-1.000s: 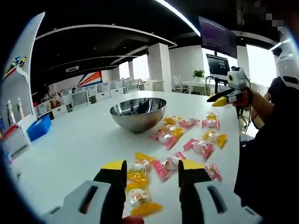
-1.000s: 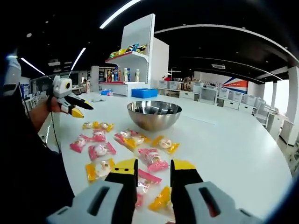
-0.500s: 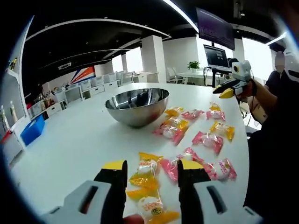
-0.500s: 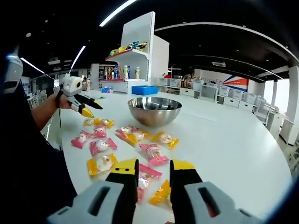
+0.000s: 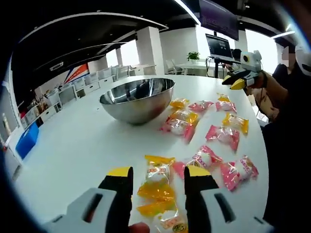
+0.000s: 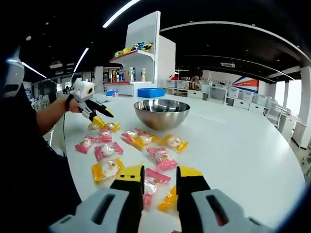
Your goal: Pick up the marshmallows scattered on the table and place them into the bowl on the table
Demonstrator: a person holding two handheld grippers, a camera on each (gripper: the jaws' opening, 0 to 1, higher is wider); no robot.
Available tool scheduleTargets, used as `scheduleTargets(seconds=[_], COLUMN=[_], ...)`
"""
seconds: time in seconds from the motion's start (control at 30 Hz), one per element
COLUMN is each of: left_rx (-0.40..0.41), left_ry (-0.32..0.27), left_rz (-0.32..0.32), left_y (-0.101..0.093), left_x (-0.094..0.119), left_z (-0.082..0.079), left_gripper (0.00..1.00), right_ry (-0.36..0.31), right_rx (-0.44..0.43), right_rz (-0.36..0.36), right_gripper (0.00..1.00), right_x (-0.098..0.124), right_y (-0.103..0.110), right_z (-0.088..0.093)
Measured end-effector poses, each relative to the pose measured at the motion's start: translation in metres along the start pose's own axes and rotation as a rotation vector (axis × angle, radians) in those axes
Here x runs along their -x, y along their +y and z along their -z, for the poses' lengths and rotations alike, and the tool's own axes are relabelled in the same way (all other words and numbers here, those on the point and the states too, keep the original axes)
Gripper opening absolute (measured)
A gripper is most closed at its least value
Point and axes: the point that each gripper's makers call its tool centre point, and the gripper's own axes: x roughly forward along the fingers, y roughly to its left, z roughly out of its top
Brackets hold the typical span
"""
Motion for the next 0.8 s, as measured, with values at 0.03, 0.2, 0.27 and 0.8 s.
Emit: scheduleTargets(seconds=[0.03, 0.2, 0.27, 0.8], left_rx=[0.003, -0.001, -0.005, -0.036], left_ry=[0.000, 0.009, 0.013, 0.037], left_rz=[0.001, 0.013, 0.017, 0.031], left_y=[0.001, 0.001, 0.001, -0.006], left_x=[-0.001, -0.007, -0.009, -0.021], left_z=[0.000, 0.002, 0.003, 0.012], left_gripper=[0.42, 0.41, 0.40, 0.30], right_ry=[0.001, 0.002, 0.003, 0.003], right_rx=[0.000, -0.006, -0.008, -0.024], right_rz=[-0.001, -0.003, -0.002, -0.002], right_gripper=[0.26, 0.26, 0.26, 0.26], right_x=[0.000, -0.001, -0.001, 0.000], right_y=[0.000, 0.002, 0.002, 0.001], right_z=[0.000, 0.002, 0.003, 0.007])
